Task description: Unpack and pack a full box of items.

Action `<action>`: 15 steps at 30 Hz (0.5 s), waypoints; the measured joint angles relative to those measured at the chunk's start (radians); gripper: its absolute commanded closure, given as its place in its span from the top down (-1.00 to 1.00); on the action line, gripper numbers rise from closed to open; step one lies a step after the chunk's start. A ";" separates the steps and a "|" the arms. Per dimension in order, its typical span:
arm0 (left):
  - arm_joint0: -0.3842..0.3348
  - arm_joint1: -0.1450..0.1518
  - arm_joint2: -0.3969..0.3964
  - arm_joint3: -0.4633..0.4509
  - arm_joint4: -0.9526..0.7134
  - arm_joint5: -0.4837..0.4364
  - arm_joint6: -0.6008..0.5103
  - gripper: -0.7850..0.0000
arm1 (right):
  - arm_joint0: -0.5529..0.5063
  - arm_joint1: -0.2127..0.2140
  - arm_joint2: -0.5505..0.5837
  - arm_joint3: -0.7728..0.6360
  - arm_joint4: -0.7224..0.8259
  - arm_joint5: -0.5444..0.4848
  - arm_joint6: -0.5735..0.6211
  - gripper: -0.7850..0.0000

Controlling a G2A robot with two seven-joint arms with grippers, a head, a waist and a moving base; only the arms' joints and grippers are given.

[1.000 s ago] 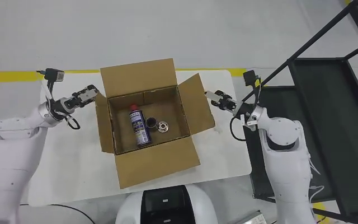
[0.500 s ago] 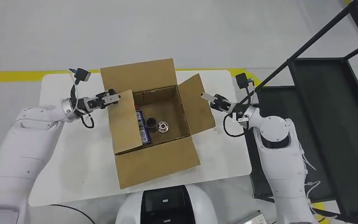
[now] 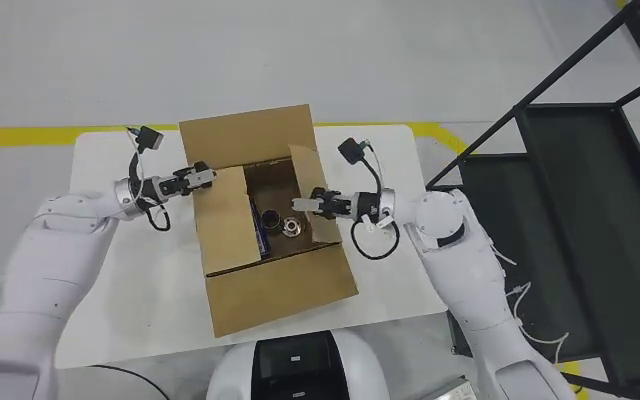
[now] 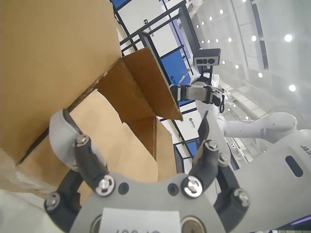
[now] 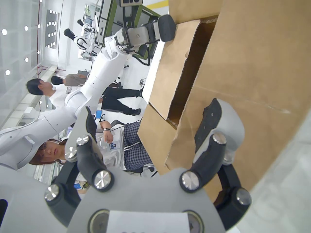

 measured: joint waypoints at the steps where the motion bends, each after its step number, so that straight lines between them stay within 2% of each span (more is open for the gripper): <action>1: 0.002 0.001 -0.004 0.000 -0.003 0.000 0.003 1.00 | 0.015 -0.003 -0.022 0.019 -0.005 0.006 -0.006 1.00; 8: 0.028 0.010 -0.038 -0.017 -0.009 0.002 0.008 1.00 | 0.099 -0.019 -0.150 0.141 -0.051 0.053 -0.048 1.00; 15: 0.050 0.012 -0.046 -0.043 0.030 0.015 0.020 1.00 | 0.121 -0.020 -0.182 0.172 -0.065 0.078 -0.067 1.00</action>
